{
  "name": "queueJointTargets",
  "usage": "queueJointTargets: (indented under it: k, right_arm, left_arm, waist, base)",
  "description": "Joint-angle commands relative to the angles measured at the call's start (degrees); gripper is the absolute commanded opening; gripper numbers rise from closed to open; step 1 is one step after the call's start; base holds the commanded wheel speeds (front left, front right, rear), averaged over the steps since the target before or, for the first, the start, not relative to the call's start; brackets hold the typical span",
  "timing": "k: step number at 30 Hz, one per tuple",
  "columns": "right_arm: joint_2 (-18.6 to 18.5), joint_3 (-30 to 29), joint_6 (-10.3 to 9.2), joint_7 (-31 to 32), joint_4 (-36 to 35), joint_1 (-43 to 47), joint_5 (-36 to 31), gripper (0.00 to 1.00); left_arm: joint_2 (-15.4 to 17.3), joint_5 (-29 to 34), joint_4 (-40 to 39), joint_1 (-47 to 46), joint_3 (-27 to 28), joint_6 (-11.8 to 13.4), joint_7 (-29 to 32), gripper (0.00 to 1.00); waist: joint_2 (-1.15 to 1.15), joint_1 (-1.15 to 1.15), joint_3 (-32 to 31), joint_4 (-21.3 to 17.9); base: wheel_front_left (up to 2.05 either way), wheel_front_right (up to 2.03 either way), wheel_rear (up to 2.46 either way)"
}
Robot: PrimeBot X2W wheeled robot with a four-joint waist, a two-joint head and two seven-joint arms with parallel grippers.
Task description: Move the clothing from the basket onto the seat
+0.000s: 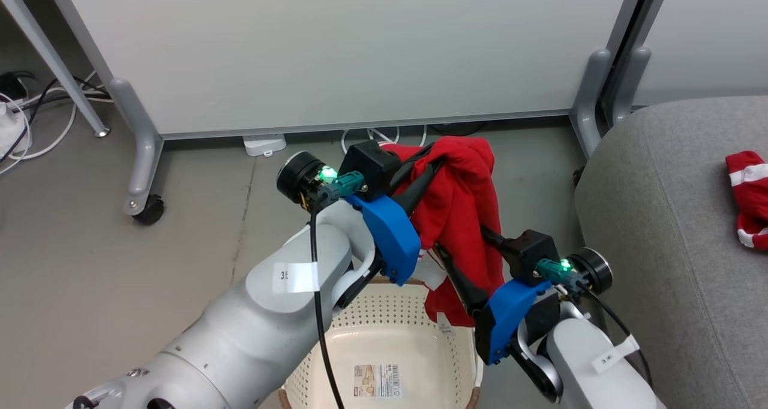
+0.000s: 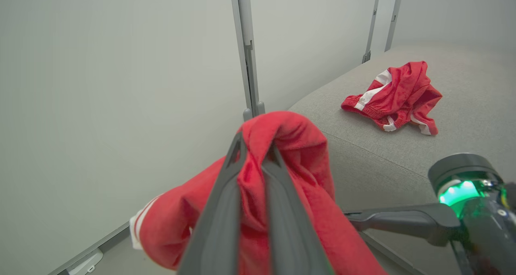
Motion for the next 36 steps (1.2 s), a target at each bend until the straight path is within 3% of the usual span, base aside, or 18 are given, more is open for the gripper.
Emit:
queueJointTargets:
  k: [1,20,21,22,23,36]
  right_arm:
    - [-0.05,0.97,0.01,-0.28,1.96,-1.86,1.02,1.00]
    - [-0.04,8.77,0.01,-7.41,18.46,-12.94,9.37,1.00]
    - [-0.04,9.14,0.01,-7.78,18.97,-13.16,9.88,0.93]
    - [-0.04,9.33,0.01,-8.25,19.37,-13.45,10.31,0.40]
    - [-0.04,9.55,0.01,-8.72,19.76,-13.67,10.66,0.00]
    - [-0.04,12.51,0.01,-10.89,23.45,-14.77,14.04,0.00]
  left_arm:
    - [-0.04,0.03,-0.17,-0.92,-0.05,-0.02,-0.28,0.00]
    - [-0.27,-0.43,-0.01,-1.45,-0.94,-0.03,-0.33,0.00]
    - [-0.29,-0.47,0.03,-1.33,-1.00,-0.03,-0.33,0.00]
    - [-0.31,-0.59,0.11,-1.22,-1.07,-0.03,-0.34,0.00]
    - [-0.31,-0.72,0.16,-1.12,-1.11,-0.03,-0.34,0.00]
    - [0.01,-1.72,0.71,-0.36,-1.51,-0.03,-0.36,0.00]
  waist:
    - [0.00,-0.01,0.43,0.21]
    - [0.00,-0.01,0.93,0.88]
    - [0.00,-0.01,0.81,0.86]
    - [0.00,-0.01,0.71,0.82]
    - [0.00,-0.01,0.60,0.76]
    - [0.00,-0.01,-0.52,0.20]
  base:
    - [0.00,0.00,0.00]
    - [0.00,0.00,0.00]
    - [0.00,0.00,0.00]
    - [0.00,0.00,0.00]
    - [0.00,0.00,0.00]
    - [0.00,0.00,0.00]
